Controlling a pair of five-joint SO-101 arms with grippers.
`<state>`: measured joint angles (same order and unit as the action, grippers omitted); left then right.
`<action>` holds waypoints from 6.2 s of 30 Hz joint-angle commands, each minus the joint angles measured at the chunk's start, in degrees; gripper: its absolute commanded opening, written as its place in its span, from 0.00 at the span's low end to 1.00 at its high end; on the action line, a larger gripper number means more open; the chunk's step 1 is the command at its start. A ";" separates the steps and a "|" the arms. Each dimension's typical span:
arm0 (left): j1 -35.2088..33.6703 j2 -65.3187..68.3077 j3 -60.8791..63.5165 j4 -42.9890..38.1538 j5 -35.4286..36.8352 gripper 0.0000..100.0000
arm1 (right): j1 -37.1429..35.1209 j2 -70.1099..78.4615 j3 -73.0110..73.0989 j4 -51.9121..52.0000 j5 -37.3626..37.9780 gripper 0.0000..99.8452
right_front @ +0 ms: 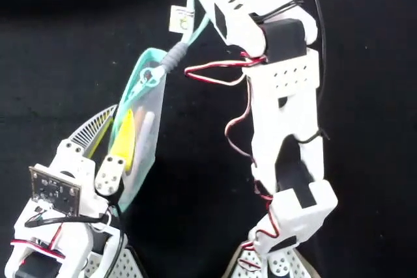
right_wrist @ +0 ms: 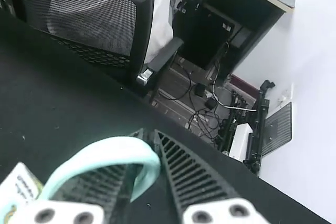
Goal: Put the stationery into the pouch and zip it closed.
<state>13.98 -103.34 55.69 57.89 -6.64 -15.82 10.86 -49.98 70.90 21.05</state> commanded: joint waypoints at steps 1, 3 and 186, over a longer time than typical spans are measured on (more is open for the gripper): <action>-0.13 -0.53 -3.91 1.67 -1.41 0.03 | -0.26 -2.68 -2.15 -0.26 2.99 0.01; -0.13 -0.53 -3.47 1.93 -1.41 0.03 | -0.26 -2.59 -1.63 -1.93 5.01 0.01; -17.63 -1.05 32.57 17.67 3.52 0.09 | 22.15 -118.64 143.34 3.87 -11.08 0.01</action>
<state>-6.59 -104.40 87.08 76.00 -3.74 5.80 -103.52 90.77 74.51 10.51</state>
